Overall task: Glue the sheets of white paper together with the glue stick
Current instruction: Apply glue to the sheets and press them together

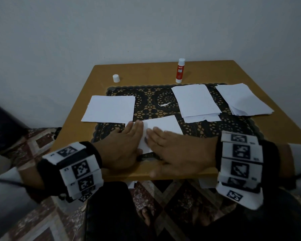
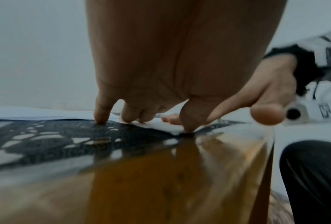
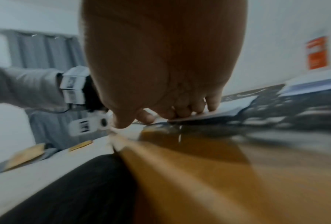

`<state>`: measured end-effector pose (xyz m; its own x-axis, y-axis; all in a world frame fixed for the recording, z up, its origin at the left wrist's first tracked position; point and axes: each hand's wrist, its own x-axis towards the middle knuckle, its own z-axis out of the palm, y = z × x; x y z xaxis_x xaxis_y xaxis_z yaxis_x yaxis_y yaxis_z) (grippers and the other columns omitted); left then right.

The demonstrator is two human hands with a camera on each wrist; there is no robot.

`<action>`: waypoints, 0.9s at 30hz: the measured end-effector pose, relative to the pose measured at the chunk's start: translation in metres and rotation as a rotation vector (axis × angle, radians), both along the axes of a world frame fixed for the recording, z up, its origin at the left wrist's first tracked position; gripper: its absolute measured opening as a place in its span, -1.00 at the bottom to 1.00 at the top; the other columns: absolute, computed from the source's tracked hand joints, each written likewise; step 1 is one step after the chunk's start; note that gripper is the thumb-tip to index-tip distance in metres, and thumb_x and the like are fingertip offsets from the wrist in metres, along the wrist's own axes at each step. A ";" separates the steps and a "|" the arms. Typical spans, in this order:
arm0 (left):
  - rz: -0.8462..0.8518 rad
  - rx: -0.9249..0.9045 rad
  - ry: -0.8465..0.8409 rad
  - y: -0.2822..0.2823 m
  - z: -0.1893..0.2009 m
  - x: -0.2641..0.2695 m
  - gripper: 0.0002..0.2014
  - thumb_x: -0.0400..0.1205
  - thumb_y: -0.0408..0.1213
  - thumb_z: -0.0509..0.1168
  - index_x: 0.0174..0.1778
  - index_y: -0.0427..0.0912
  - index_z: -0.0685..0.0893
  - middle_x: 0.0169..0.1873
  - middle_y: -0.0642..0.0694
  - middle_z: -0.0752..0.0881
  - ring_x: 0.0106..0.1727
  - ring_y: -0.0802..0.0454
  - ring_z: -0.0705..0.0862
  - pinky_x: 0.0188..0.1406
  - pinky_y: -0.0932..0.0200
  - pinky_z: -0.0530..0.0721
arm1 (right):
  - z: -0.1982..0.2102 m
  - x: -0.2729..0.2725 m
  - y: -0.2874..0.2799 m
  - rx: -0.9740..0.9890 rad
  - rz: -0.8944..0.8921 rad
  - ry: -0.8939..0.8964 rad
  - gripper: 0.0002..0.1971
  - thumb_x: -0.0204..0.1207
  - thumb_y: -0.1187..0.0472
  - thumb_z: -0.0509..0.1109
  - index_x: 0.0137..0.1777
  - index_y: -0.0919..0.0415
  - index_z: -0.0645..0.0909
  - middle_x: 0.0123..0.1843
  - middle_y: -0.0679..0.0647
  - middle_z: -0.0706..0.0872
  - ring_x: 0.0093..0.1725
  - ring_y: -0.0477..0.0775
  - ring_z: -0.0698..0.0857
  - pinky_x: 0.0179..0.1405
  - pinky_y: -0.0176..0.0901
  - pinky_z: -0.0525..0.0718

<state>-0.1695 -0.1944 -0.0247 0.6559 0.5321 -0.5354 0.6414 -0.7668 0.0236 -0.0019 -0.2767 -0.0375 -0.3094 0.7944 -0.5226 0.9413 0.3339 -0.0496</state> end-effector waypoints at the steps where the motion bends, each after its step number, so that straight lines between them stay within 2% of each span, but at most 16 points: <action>1: 0.050 -0.043 -0.034 0.001 0.004 0.001 -0.25 0.76 -0.04 -0.02 0.61 -0.20 -0.43 0.68 -0.21 -0.14 0.64 -0.19 0.13 0.56 0.02 0.20 | 0.001 0.004 0.003 0.011 -0.027 0.013 -0.01 0.53 -0.46 -0.14 0.66 0.27 -0.40 0.69 0.19 -0.42 0.68 0.13 -0.36 0.69 0.02 -0.18; 2: 0.100 -0.089 -0.068 0.003 0.009 0.003 -0.24 0.76 -0.10 0.02 0.61 -0.18 -0.43 0.66 -0.24 0.03 0.48 -0.20 0.39 0.42 0.10 0.35 | 0.001 0.009 0.009 0.034 -0.082 0.011 -0.02 0.55 -0.45 -0.14 0.67 0.27 -0.38 0.69 0.21 -0.40 0.69 0.14 -0.34 0.70 0.04 -0.16; 3: 0.138 -0.127 -0.098 0.005 0.012 0.003 -0.24 0.76 -0.15 0.04 0.61 -0.15 -0.43 0.61 -0.26 0.19 0.25 -0.14 0.53 0.24 0.17 0.43 | 0.001 0.013 0.013 0.054 -0.136 0.003 -0.02 0.56 -0.45 -0.14 0.68 0.28 -0.36 0.70 0.22 -0.38 0.69 0.15 -0.32 0.70 0.05 -0.16; 5: 0.175 -0.155 -0.136 0.009 0.016 0.001 -0.26 0.76 -0.21 0.04 0.62 -0.14 -0.41 0.47 -0.29 0.40 -0.04 -0.01 0.49 0.04 0.23 0.39 | -0.001 0.005 0.013 0.072 -0.125 -0.004 -0.01 0.55 -0.45 -0.13 0.68 0.28 -0.35 0.70 0.23 -0.37 0.69 0.17 -0.33 0.69 0.05 -0.17; 7: 0.167 -0.138 -0.139 0.012 0.014 0.000 -0.26 0.75 -0.23 0.05 0.62 -0.16 -0.39 0.34 -0.31 0.52 -0.15 0.05 0.47 0.00 0.24 0.36 | -0.004 -0.013 0.001 0.065 0.010 0.013 -0.04 0.57 -0.43 -0.10 0.69 0.27 -0.31 0.71 0.23 -0.34 0.69 0.19 -0.31 0.68 0.04 -0.17; 9: 0.143 -0.120 -0.113 0.014 0.013 0.001 -0.25 0.75 -0.21 0.06 0.63 -0.17 -0.39 0.32 -0.31 0.55 -0.22 0.10 0.44 -0.03 0.25 0.34 | -0.001 -0.017 -0.001 0.057 0.064 0.073 -0.10 0.63 -0.35 -0.07 0.70 0.29 -0.25 0.72 0.23 -0.27 0.70 0.19 -0.24 0.69 0.04 -0.12; 11: 0.132 -0.116 -0.081 0.010 0.015 0.004 -0.24 0.76 -0.15 0.06 0.63 -0.15 -0.40 0.46 -0.26 0.43 -0.07 0.03 0.48 0.02 0.26 0.36 | 0.004 -0.003 0.011 0.047 -0.051 0.103 -0.10 0.63 -0.35 -0.08 0.70 0.30 -0.27 0.72 0.22 -0.28 0.71 0.14 -0.24 0.69 0.01 -0.12; 13: 0.098 -0.086 -0.057 0.006 0.015 0.004 -0.22 0.75 -0.06 0.06 0.63 -0.14 -0.40 0.63 -0.20 0.18 0.29 -0.09 0.51 0.26 0.22 0.40 | 0.005 0.011 0.018 0.049 -0.148 0.048 -0.05 0.59 -0.40 -0.10 0.68 0.30 -0.34 0.71 0.22 -0.36 0.69 0.12 -0.31 0.67 0.00 -0.17; 14: 0.066 -0.062 -0.038 0.004 0.014 0.003 -0.21 0.75 -0.02 0.05 0.63 -0.16 -0.40 0.67 -0.16 0.00 0.52 -0.14 0.34 0.46 0.14 0.32 | 0.003 0.014 0.017 0.042 -0.150 0.015 -0.04 0.58 -0.41 -0.12 0.68 0.30 -0.36 0.70 0.22 -0.38 0.69 0.14 -0.33 0.68 0.02 -0.19; 15: 0.035 -0.045 -0.013 0.003 0.011 0.001 -0.21 0.74 0.03 0.01 0.63 -0.18 -0.40 0.68 -0.14 -0.16 0.65 -0.13 0.09 0.60 0.04 0.15 | 0.001 0.017 0.013 0.026 -0.133 -0.014 -0.04 0.58 -0.41 -0.12 0.67 0.30 -0.37 0.69 0.23 -0.39 0.69 0.15 -0.34 0.69 0.05 -0.19; 16: 0.009 -0.028 0.011 0.002 0.007 0.001 -0.22 0.74 0.08 -0.03 0.63 -0.20 -0.40 0.66 -0.14 -0.28 0.69 -0.09 -0.12 0.66 -0.04 0.00 | -0.001 0.018 0.008 0.007 -0.112 -0.026 -0.07 0.61 -0.38 -0.13 0.67 0.30 -0.38 0.69 0.22 -0.40 0.69 0.16 -0.34 0.69 0.07 -0.19; 18: -0.035 0.025 0.056 -0.007 -0.002 0.001 -0.21 0.71 0.18 -0.13 0.63 -0.22 -0.38 0.63 -0.19 -0.37 0.66 -0.09 -0.32 0.66 -0.11 -0.14 | 0.001 0.024 0.001 -0.016 -0.116 -0.012 -0.16 0.68 -0.29 -0.12 0.67 0.28 -0.38 0.69 0.20 -0.40 0.68 0.13 -0.36 0.70 0.06 -0.20; 21: -0.179 0.051 0.072 -0.038 -0.009 0.004 -0.05 0.48 0.36 -0.39 0.63 -0.27 -0.37 0.60 -0.28 -0.40 0.63 -0.17 -0.38 0.62 -0.03 -0.23 | 0.003 0.037 0.002 -0.003 -0.166 -0.009 -0.22 0.72 -0.19 -0.10 0.68 0.27 -0.35 0.70 0.20 -0.38 0.69 0.12 -0.35 0.70 0.02 -0.19; 23: -0.253 -0.002 0.051 -0.050 -0.008 0.004 -0.02 0.41 0.38 -0.44 0.63 -0.24 -0.38 0.59 -0.23 -0.44 0.60 -0.11 -0.44 0.56 0.09 -0.33 | 0.002 0.040 0.004 0.008 -0.155 -0.015 -0.23 0.73 -0.18 -0.09 0.68 0.29 -0.34 0.71 0.22 -0.36 0.69 0.13 -0.33 0.70 0.03 -0.18; 25: -0.207 -0.024 0.041 -0.038 -0.009 0.002 -0.03 0.46 0.42 -0.41 0.62 -0.23 -0.39 0.59 -0.21 -0.44 0.61 -0.08 -0.43 0.54 0.11 -0.33 | 0.002 0.040 0.005 0.001 -0.149 -0.017 -0.23 0.74 -0.16 -0.08 0.68 0.30 -0.34 0.70 0.23 -0.36 0.69 0.14 -0.33 0.70 0.03 -0.17; 27: -0.152 0.049 0.056 -0.030 -0.010 -0.004 -0.01 0.42 0.42 -0.46 0.59 -0.27 -0.44 0.58 -0.27 -0.45 0.62 -0.15 -0.42 0.56 0.06 -0.31 | 0.004 0.039 0.003 -0.005 -0.152 -0.003 -0.23 0.74 -0.15 -0.06 0.68 0.30 -0.34 0.70 0.22 -0.37 0.69 0.14 -0.33 0.70 0.02 -0.18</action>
<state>-0.1733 -0.2242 -0.0343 0.7005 0.4553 -0.5495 0.5170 -0.8546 -0.0491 0.0367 -0.2733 -0.0335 -0.1840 0.8292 -0.5278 0.9811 0.1874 -0.0477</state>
